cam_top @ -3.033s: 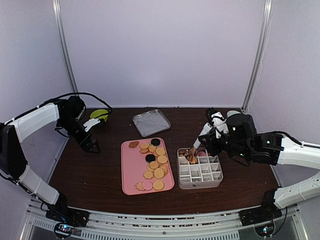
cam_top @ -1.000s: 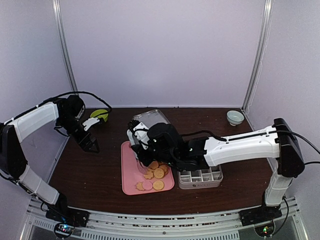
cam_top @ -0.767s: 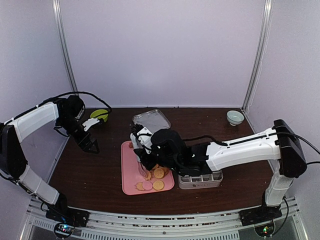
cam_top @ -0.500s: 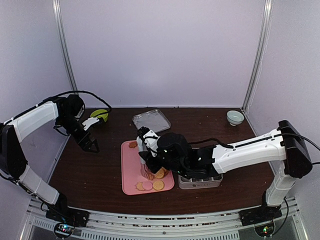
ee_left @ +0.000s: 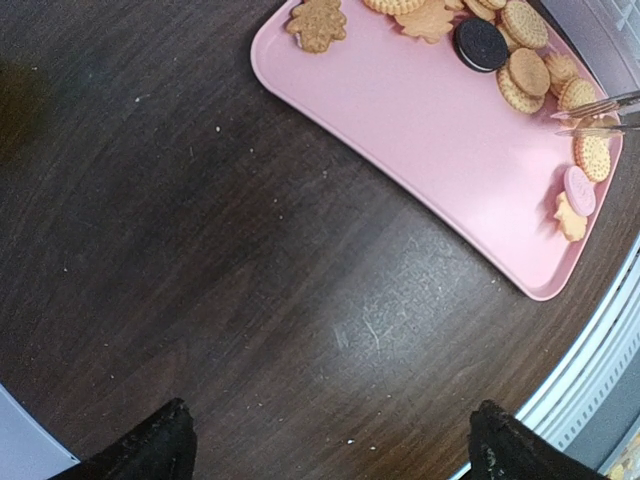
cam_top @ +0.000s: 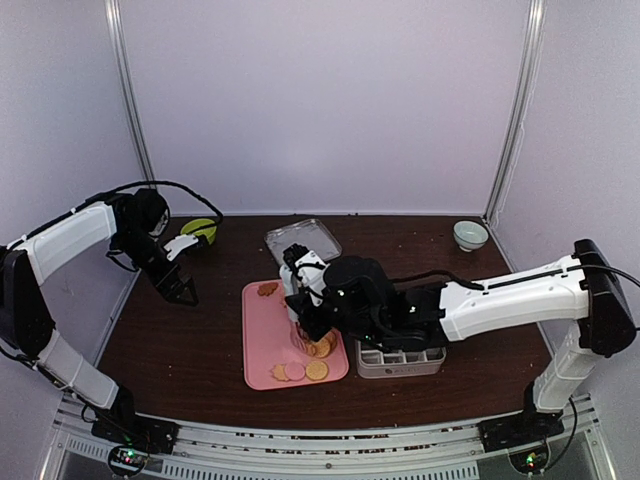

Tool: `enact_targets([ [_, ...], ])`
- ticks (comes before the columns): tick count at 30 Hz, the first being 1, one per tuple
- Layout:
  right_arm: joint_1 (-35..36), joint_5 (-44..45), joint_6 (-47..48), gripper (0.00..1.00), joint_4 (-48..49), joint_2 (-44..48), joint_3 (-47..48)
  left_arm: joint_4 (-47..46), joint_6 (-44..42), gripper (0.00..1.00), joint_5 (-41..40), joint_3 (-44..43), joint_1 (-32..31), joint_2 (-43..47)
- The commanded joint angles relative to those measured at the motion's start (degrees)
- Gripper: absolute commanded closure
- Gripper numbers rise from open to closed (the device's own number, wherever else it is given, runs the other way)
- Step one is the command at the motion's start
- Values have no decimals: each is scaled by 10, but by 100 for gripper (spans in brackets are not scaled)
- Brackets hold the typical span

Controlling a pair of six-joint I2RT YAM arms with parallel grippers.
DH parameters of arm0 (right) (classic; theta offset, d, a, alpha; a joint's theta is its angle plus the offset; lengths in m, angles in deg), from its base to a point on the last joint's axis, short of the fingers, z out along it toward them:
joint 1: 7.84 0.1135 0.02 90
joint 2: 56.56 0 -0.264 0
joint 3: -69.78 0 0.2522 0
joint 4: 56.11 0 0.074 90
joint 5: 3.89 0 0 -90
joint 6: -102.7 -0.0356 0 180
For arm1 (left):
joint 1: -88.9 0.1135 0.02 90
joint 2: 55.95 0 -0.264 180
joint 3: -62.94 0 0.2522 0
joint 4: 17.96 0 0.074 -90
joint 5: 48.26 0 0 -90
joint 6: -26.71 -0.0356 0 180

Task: Pack the cookies
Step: Pick up the fake cookies from the plate, then place the fake cookies in the empty pocket of the box.

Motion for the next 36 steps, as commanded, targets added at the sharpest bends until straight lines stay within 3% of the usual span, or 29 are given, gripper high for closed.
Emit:
enact_targets([
  [1,-10,2,4,100,-1,66,34,-1,-4,2,6,-13,5,1],
  [8,-62,25,15,100,-20,179,-13,-1,-5,2,11,-16,6,0],
  [19,-183,34,1,100,-61,361,-193,-1,-6,2,14,-20,5,-6],
  [36,-204,-4,-2,100,-65,377,-251,6,-2,2,16,-33,5,-12],
])
